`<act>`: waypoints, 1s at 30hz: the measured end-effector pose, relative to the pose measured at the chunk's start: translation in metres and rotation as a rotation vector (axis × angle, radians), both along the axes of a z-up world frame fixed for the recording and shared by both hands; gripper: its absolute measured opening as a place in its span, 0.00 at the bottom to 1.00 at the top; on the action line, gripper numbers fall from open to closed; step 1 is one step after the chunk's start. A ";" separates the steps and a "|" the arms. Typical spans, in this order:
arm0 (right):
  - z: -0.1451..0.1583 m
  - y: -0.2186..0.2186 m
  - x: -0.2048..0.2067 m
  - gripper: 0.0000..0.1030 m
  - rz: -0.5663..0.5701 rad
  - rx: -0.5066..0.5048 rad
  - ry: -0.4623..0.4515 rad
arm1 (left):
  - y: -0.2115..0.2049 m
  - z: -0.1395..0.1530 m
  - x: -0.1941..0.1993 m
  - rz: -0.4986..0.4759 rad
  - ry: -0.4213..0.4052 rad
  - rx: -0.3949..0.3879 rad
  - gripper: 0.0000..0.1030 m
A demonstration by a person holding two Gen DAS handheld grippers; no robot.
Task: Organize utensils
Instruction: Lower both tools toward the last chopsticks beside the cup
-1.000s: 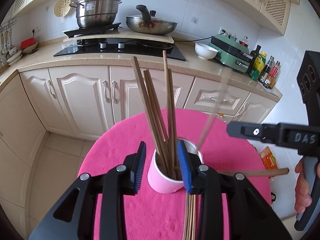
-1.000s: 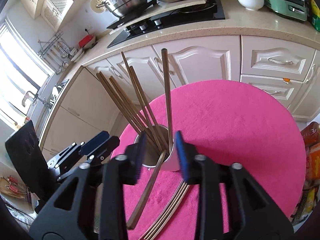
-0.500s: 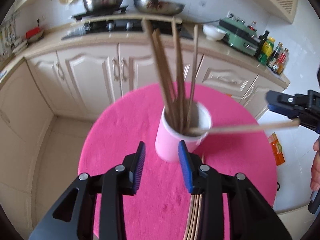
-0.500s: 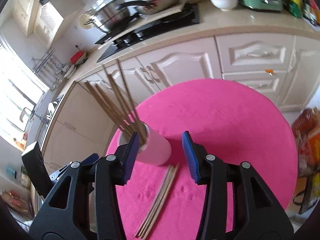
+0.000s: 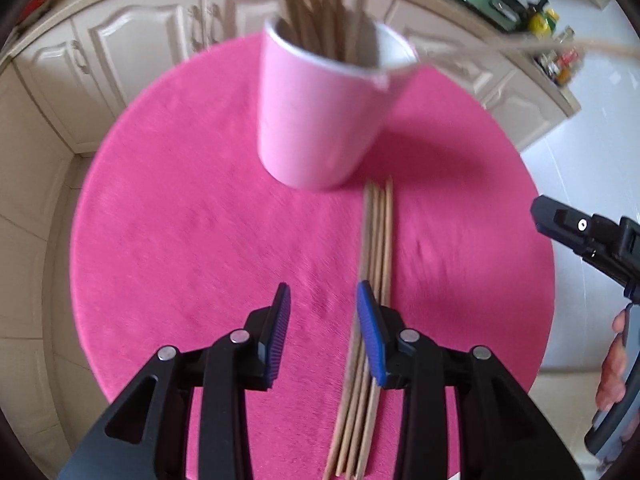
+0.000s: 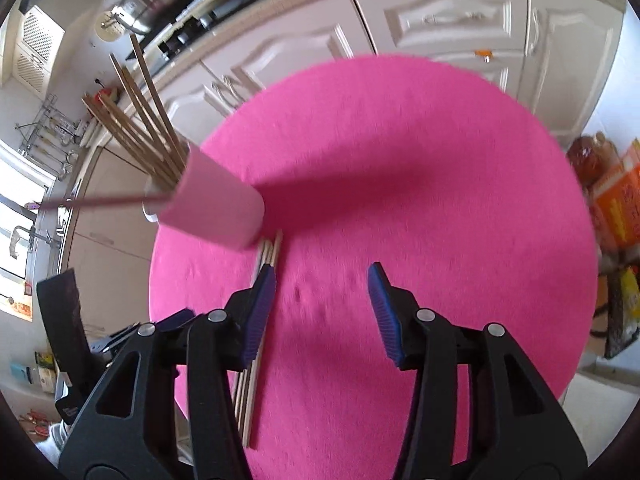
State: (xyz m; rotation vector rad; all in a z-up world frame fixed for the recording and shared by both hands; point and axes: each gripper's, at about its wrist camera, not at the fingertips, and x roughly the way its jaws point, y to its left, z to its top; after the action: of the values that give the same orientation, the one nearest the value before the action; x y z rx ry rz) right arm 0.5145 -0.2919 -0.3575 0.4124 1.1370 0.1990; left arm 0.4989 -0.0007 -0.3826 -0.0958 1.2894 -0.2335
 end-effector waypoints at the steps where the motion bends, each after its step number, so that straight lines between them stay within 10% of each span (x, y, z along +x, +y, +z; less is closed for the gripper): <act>1: -0.003 0.001 -0.003 0.47 0.002 0.001 0.009 | -0.004 -0.005 0.000 -0.014 0.014 0.016 0.33; 22: -0.027 -0.003 -0.019 0.49 0.003 0.020 0.077 | -0.049 -0.030 0.017 -0.119 0.061 0.218 0.37; 30: -0.027 0.002 -0.018 0.51 0.022 0.011 0.084 | -0.034 -0.033 0.024 -0.096 0.119 0.152 0.38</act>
State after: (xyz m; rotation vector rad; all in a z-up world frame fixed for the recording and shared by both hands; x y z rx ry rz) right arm 0.4968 -0.2899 -0.3846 0.4219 1.2237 0.2089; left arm 0.5228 -0.0348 -0.4156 0.0832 1.4272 -0.2138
